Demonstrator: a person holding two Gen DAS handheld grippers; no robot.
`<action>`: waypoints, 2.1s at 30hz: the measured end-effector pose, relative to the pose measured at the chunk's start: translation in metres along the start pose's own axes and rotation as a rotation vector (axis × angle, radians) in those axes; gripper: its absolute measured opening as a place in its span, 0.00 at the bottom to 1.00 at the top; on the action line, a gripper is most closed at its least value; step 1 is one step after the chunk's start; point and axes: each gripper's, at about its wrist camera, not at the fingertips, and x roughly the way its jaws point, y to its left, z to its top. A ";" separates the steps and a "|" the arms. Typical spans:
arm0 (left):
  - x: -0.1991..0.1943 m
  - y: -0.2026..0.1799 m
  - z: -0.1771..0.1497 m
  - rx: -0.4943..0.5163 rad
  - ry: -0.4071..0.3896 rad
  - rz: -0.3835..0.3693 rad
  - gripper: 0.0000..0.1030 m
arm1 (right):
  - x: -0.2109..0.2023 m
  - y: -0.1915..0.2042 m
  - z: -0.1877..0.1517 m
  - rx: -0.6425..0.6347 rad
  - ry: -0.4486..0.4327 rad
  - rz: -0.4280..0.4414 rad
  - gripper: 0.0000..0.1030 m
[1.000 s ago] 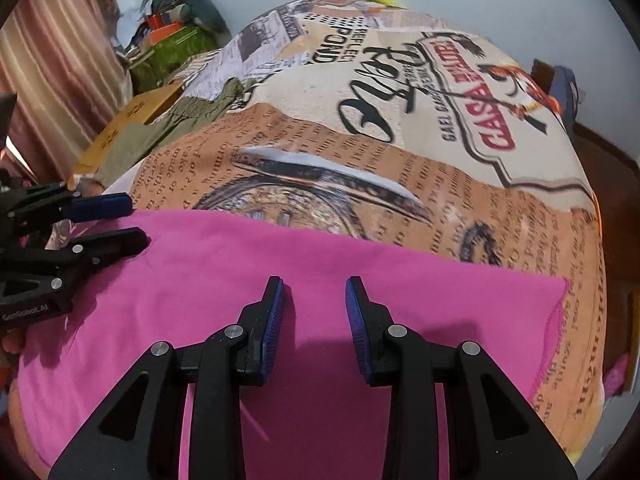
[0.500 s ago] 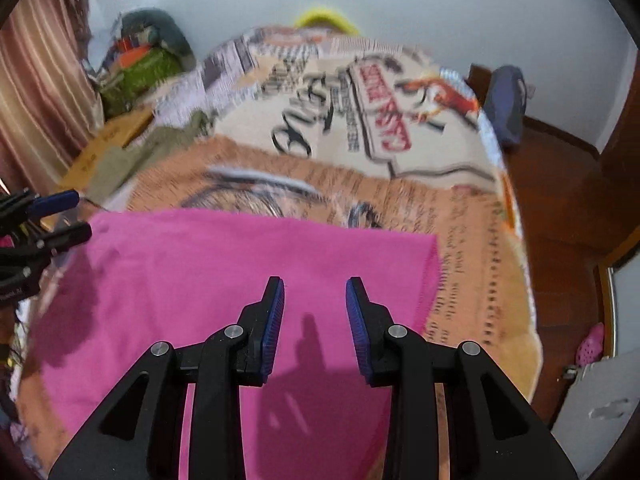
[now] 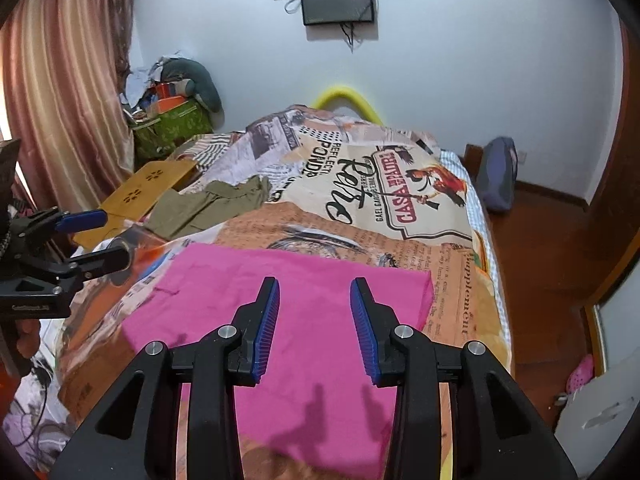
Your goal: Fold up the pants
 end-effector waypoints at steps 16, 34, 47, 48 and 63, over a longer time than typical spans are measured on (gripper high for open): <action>0.023 0.010 -0.092 -0.204 0.221 -0.145 0.80 | 0.011 0.032 -0.066 -0.006 0.076 -0.015 0.34; 0.057 0.033 -0.107 -0.603 0.285 -0.352 0.89 | 0.067 0.027 -0.086 0.058 0.165 0.032 0.34; 0.087 0.047 -0.080 -0.683 0.295 -0.246 0.46 | 0.073 0.018 -0.094 0.123 0.204 0.105 0.34; 0.090 0.048 -0.079 -0.678 0.297 -0.233 0.38 | 0.072 0.018 -0.095 0.124 0.205 0.104 0.34; 0.032 0.039 -0.083 -0.414 0.146 -0.027 0.15 | 0.066 0.033 -0.079 0.100 0.227 0.135 0.35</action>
